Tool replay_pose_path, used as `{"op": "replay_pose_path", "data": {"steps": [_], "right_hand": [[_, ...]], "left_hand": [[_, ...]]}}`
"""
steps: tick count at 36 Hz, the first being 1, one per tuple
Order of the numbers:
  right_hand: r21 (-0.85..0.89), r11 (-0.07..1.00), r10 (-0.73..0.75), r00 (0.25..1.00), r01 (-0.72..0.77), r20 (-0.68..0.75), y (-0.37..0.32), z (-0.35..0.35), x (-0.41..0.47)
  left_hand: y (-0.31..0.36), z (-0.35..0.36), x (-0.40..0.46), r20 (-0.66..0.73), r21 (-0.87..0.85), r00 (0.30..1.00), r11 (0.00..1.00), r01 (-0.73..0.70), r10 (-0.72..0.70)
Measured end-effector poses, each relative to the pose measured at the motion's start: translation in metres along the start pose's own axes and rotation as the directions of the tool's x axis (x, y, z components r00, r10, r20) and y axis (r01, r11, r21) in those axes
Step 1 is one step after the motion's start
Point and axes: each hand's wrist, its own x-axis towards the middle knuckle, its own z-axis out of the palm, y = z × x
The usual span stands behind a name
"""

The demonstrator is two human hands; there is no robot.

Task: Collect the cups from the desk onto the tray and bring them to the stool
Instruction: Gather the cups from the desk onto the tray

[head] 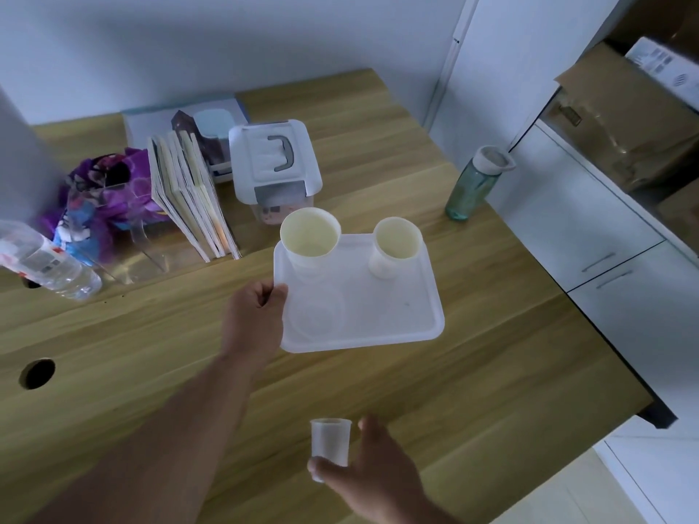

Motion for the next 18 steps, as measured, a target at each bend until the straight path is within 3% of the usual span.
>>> {"op": "replay_pose_path", "data": {"steps": [7,14,18], "right_hand": [[-0.039,0.999,0.013,0.994,-0.018,-0.109,-0.019,0.024,0.031],[0.18,0.982,0.092,0.982,-0.061,-0.164,-0.018,0.005,0.06],[0.322,0.943,0.131,0.984,-0.086,-0.121,-0.015,-0.02,0.062]], "left_hand": [[-0.003,-0.002,0.001,-0.02,0.038,1.0,0.999,-0.004,0.004],[-0.01,-0.001,0.0,-0.033,0.027,0.999,0.999,0.023,-0.022],[-0.008,-0.001,-0.002,-0.034,0.027,0.999,0.999,0.022,-0.021]]}}
